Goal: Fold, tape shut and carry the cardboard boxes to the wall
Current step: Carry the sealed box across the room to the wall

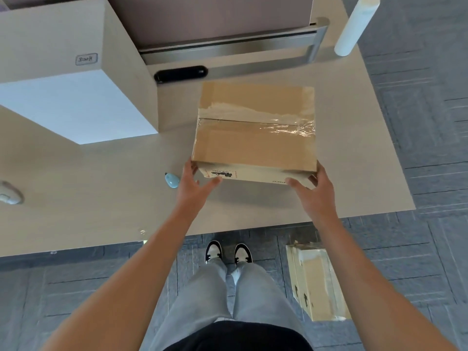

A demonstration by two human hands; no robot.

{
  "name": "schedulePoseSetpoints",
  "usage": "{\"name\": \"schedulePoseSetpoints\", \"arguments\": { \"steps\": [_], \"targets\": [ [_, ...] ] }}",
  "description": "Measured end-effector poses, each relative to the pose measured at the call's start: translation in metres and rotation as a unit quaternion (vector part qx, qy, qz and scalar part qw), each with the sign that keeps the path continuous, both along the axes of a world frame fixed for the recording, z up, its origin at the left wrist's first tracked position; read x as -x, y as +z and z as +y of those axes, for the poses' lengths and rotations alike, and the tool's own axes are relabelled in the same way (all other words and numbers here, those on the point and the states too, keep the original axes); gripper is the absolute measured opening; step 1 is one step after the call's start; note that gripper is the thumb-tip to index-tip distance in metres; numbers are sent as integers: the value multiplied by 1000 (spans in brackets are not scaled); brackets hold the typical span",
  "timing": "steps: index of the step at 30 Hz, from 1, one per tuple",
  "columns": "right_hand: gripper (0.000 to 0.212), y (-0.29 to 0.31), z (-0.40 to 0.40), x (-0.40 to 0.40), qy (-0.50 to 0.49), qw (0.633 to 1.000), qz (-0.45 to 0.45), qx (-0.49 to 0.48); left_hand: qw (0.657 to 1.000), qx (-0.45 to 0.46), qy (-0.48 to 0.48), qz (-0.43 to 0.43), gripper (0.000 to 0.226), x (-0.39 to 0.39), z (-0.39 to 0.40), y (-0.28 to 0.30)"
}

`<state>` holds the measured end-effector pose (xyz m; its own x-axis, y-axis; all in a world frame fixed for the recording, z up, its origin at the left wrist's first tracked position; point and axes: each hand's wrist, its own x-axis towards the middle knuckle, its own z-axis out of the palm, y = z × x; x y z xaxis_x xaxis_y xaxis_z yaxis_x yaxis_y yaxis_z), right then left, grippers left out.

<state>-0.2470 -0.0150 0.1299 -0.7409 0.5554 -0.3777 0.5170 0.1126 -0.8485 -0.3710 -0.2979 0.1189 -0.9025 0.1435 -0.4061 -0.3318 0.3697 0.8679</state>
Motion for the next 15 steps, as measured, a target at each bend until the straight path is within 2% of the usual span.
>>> {"name": "schedulePoseSetpoints", "arguments": {
  "steps": [3, 6, 9, 15],
  "targets": [
    [84, -10, 4, 8, 5, 999, 36, 17, 1000, -20, 5, 8, 71, 7, 2, -14],
    [74, -20, 7, 15, 4, 997, 67, 31, 998, -59, 18, 14, 76, 17, 7, -24],
    [73, -28, 7, 21, -10, 994, 84, 68, 996, -85, 20, 17, 86, 28, 14, -25],
    [66, -20, -2, 24, -60, 989, 96, 99, 994, -98, 23, 30, 82, 39, 17, -16]
  ]
}}
